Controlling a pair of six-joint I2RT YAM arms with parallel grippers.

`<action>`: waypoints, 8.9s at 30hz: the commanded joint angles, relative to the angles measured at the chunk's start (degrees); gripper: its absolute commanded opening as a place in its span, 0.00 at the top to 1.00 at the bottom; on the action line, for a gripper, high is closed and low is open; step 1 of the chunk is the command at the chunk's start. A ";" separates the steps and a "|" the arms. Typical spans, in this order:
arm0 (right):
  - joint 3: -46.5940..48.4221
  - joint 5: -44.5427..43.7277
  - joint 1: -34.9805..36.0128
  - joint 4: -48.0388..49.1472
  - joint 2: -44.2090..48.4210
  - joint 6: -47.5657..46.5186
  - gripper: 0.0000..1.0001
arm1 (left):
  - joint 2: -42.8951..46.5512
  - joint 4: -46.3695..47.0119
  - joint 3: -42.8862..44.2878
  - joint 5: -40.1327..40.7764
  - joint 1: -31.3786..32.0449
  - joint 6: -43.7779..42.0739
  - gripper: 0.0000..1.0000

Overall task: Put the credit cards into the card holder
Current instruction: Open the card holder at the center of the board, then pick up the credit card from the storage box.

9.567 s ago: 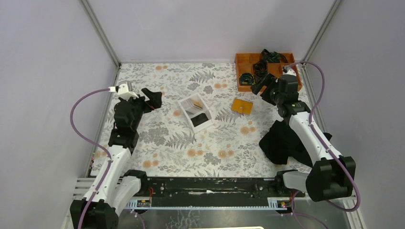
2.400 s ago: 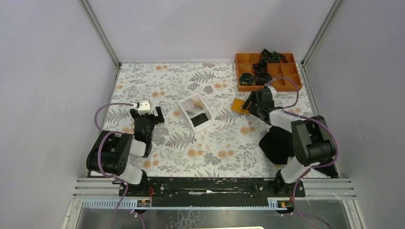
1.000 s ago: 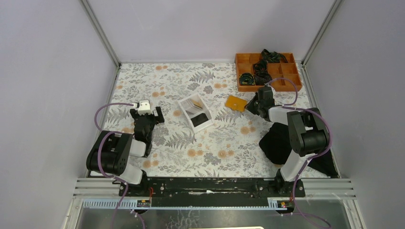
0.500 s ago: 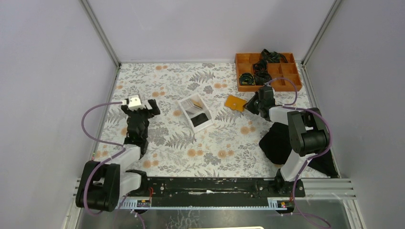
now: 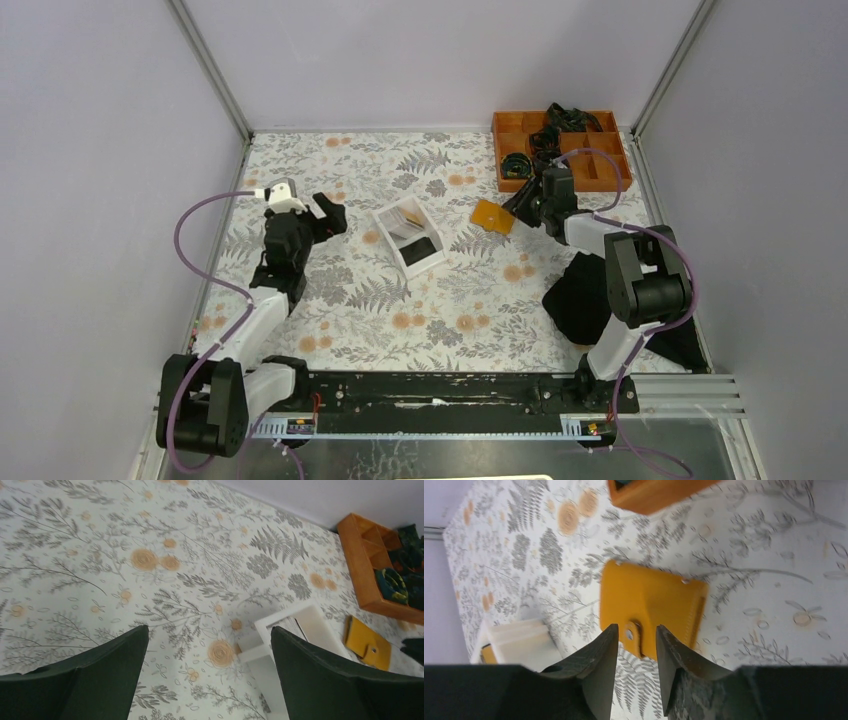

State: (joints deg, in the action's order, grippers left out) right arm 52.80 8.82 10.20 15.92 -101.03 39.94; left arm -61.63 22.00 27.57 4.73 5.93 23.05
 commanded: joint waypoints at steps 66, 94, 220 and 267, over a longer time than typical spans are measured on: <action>11.44 0.75 9.16 -21.76 11.42 -11.90 1.00 | -15.07 -17.17 23.20 -8.52 27.05 2.35 0.00; -13.68 -8.20 13.20 -7.99 28.33 -12.71 1.00 | -46.43 -38.18 59.32 -12.14 36.15 12.10 0.00; 9.83 -2.10 23.06 -19.18 15.86 -16.37 0.47 | -24.61 -51.35 47.24 15.14 33.19 13.33 0.00; 50.49 7.68 29.05 -32.98 -25.18 -19.29 0.50 | -15.02 -34.88 18.73 -1.26 15.44 22.50 0.00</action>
State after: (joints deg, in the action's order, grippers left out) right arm 101.03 14.24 38.83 -16.08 -125.75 20.36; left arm -76.34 -17.12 46.76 4.93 22.04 45.41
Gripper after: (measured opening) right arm 0.539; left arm 0.998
